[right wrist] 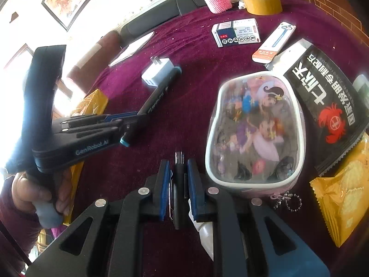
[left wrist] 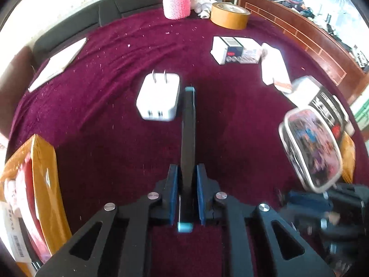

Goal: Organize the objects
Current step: 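Grasp black marker with right tool while left tool grasps teal-capped black marker, then carry both markers into the tray and open both tools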

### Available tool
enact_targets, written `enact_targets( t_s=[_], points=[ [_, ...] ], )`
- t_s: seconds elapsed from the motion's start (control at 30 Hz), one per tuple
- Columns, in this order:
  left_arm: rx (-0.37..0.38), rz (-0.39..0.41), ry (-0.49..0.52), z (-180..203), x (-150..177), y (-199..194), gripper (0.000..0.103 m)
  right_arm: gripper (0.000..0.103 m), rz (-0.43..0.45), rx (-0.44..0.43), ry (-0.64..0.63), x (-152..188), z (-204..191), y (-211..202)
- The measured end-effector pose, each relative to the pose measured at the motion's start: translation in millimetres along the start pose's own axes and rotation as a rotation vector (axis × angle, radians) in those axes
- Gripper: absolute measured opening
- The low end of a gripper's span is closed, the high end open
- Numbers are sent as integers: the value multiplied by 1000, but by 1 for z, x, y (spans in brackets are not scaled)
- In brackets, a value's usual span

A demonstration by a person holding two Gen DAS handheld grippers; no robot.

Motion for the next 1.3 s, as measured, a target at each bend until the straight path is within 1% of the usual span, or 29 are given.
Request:
enact_targets(
  t_s=[0.07, 0.17, 0.2, 0.27, 0.37, 0.43, 0.53, 0.63, 0.7, 0.73, 0.8, 0.9, 0.97, 1.07, 1.17, 1.23, 1.3],
  points=[
    [-19, 27, -1, 4, -9, 6, 20, 13, 0, -6, 3, 0, 0, 0],
    [-47, 76, 11, 7, -11, 8, 19, 13, -1, -29, 25, -1, 6, 1],
    [-41, 80, 10, 8, -8, 5, 11, 13, -3, -38, 31, -2, 7, 1],
    [7, 69, -23, 6, 1, 0, 11, 13, -2, -42, 35, -5, 8, 4],
    [52, 97, -85, -3, 17, -19, 11, 13, 4, -26, 13, -5, 7, 5],
    [95, 126, -137, -11, 27, -36, 11, 13, 13, 4, -23, -4, 3, 5],
    [153, 192, -199, -23, 42, -69, 12, 13, 27, 64, -89, -2, -4, 4],
    [181, 255, -245, -36, 58, -101, 12, 13, 32, 128, -149, -1, -11, 5],
    [202, 288, -260, -46, 70, -120, 12, 13, 27, 155, -166, 0, -13, 2],
    [199, 300, -271, -54, 75, -127, 12, 13, 20, 158, -163, 0, -13, 3],
    [197, 324, -299, -69, 86, -142, 12, 13, 1, 130, -136, -3, -17, 7],
    [188, 361, -364, -97, 106, -160, 12, 13, 16, 69, -121, -6, -33, -5],
    [175, 385, -418, -117, 122, -171, 12, 13, 28, 14, -129, -5, -53, -21],
    [145, 385, -484, -141, 146, -174, 12, 13, 19, -75, -143, -6, -86, -32],
    [113, 348, -556, -164, 171, -162, 12, 13, -16, -172, -167, -7, -127, -26],
    [117, 312, -608, -176, 184, -151, 12, 13, -58, -226, -184, -3, -157, -16],
    [116, 278, -645, -184, 193, -138, 12, 14, -84, -235, -210, 3, -176, -8]
  ],
)
Point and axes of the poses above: each gripper's, at about its wrist camera, not at the fingertips, and y roughly the way its jaws point, z to its right, x to its underside, the point moved 5 cm from there along y, roughly the way its jaws point, and after that the axes turned 3 degrees about z, right-handed, at the moved point
